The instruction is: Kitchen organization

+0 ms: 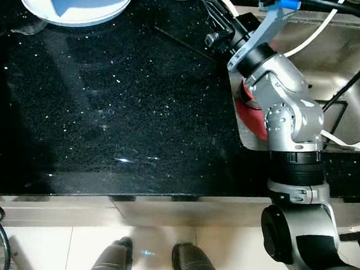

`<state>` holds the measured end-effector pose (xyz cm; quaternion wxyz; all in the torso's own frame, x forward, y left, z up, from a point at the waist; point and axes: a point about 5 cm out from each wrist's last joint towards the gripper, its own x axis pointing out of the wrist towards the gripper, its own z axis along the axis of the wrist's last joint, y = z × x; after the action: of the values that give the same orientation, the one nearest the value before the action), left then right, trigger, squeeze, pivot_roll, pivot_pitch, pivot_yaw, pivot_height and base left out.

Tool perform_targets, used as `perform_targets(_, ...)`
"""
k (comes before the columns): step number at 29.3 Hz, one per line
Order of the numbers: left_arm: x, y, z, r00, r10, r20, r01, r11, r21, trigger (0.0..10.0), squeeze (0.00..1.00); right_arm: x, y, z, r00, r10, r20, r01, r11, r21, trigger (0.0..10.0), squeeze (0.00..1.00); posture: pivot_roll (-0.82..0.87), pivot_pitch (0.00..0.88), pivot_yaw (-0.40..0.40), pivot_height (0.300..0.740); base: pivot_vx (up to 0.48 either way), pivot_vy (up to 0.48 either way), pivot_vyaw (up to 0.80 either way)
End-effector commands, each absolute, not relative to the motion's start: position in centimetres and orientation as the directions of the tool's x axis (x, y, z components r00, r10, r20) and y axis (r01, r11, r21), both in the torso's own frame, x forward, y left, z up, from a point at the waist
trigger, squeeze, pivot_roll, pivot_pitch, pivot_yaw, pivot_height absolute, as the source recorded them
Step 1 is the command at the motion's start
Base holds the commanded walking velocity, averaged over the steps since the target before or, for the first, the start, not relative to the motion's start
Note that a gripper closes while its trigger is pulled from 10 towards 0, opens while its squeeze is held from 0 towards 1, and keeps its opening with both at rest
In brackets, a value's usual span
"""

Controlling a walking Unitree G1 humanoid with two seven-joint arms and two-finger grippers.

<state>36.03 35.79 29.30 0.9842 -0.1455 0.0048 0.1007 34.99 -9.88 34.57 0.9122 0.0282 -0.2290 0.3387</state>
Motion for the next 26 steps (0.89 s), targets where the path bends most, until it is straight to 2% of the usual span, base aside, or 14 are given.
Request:
perform_targets(1, 36.2, 34.7, 25.6, 0.973, 0.098, -0.207, -0.159, 0.940, -0.302, 10.0, 0.00, 35.0, -10.2, 34.7, 0.664, 0.597, 0.451, -0.624, 0.774, -0.106, 10.0, 0.00, -0.07, 0.227, 0.000, 0.740, 0.000, 0.000, 0.00)
perform_targets(3, 36.5, 33.9, 25.4, 0.976, 0.047, -0.212, -0.110, 0.950, -0.293, 10.0, 0.00, 35.0, -10.3, 34.7, 0.665, 0.594, 0.452, -0.621, 0.776, -0.106, 10.0, 0.00, -0.07, 0.227, 0.000, 0.740, 0.000, 0.000, 0.00)
perform_targets(11, 36.4, 33.9, 25.4, 0.975, 0.033, -0.218, -0.099, 0.948, -0.303, 10.0, 0.00, 35.0, -10.3, 34.7, 0.664, 0.595, 0.452, -0.622, 0.776, -0.107, 10.0, 0.00, -0.07, 0.227, 0.000, 0.740, 0.000, 0.000, 0.00)
perform_targets(12, 37.8, 28.6, 23.7, 0.949, -0.176, -0.263, 0.087, 0.944, -0.317, 10.0, 0.00, 35.0, -10.6, 34.7, 0.673, 0.578, 0.461, -0.607, 0.788, -0.102, 10.0, 0.00, -0.08, 0.200, 0.048, 0.740, 0.000, 0.000, 0.00)
perform_targets(13, 38.2, 23.1, 22.2, 0.884, -0.364, -0.293, 0.261, 0.905, -0.337, 10.0, 0.00, 35.0, -10.9, 34.7, 0.680, 0.564, 0.469, -0.594, 0.798, -0.098, 10.0, 0.00, -0.08, 0.195, 0.054, 0.740, 0.000, 0.000, 0.00)
perform_targets(14, 38.2, 23.1, 22.2, 0.884, -0.364, -0.293, 0.261, 0.905, -0.337, 10.0, 0.00, 35.0, -10.9, 34.7, 0.680, 0.564, 0.469, -0.594, 0.798, -0.098, 10.0, 0.00, -0.08, 0.195, 0.054, 0.740, 0.000, 0.000, 0.00)
perform_targets(15, 37.8, 17.7, 21.1, 0.799, -0.525, -0.292, 0.403, 0.829, -0.387, 10.0, 0.00, 35.0, -11.1, 34.6, 0.686, 0.551, 0.475, -0.583, 0.807, -0.093, 10.0, 0.00, -0.08, 0.189, 0.058, 0.740, 0.000, 0.000, 0.00)
perform_targets(16, 37.2, 14.0, 20.7, 0.732, -0.622, -0.279, 0.492, 0.765, -0.416, 10.0, 0.00, 35.0, -11.2, 34.5, 0.691, 0.542, 0.478, -0.576, 0.812, -0.089, 10.0, 0.00, -0.08, 0.185, 0.062, 0.740, 0.000, 0.000, 0.00)
perform_targets(17, 37.2, 14.0, 20.7, 0.732, -0.622, -0.279, 0.492, 0.765, -0.416, 10.0, 0.00, 35.0, -11.2, 34.5, 0.691, 0.542, 0.478, -0.576, 0.812, -0.089, 10.0, 0.00, -0.08, 0.185, 0.062, 0.740, 0.000, 0.000, 0.00)
perform_targets(18, 36.4, 9.2, 20.9, 0.666, -0.709, -0.234, 0.609, 0.697, -0.379, 10.0, 0.00, 35.0, -11.4, 34.5, 0.694, 0.535, 0.483, -0.570, 0.817, -0.087, 10.0, 0.00, -0.08, 0.178, 0.063, 0.740, 0.000, 0.000, 0.00)
perform_targets(19, 36.4, 9.2, 20.9, 0.666, -0.709, -0.234, 0.609, 0.697, -0.379, 10.0, 0.00, 35.0, -11.4, 34.5, 0.694, 0.535, 0.483, -0.570, 0.817, -0.087, 10.0, 0.00, -0.08, 0.178, 0.063, 0.740, 0.000, 0.000, 0.00)
perform_targets(21, 36.1, 5.6, 21.6, 0.629, -0.756, -0.182, 0.700, 0.652, -0.292, 10.0, 0.00, 35.0, -11.4, 34.5, 0.693, 0.529, 0.489, -0.566, 0.820, -0.084, 10.0, 0.00, -0.08, 0.168, 0.066, 0.740, 0.000, 0.000, 0.00)
perform_targets(22, 36.3, 4.7, 21.8, 0.624, -0.763, -0.165, 0.720, 0.645, -0.257, 10.0, 0.00, 35.0, -11.3, 34.5, 0.693, 0.528, 0.492, -0.566, 0.820, -0.083, 10.0, 0.00, -0.08, 0.166, 0.067, 0.740, 0.000, 0.000, 0.00)
perform_targets(26, 37.6, 4.1, 23.7, 0.674, -0.733, -0.092, 0.713, 0.678, -0.180, 10.0, 0.00, 35.0, -11.2, 34.7, 0.689, 0.525, 0.500, -0.566, 0.820, -0.081, 10.0, 0.00, -0.08, 0.156, 0.075, 0.740, 0.000, 0.000, 0.00)
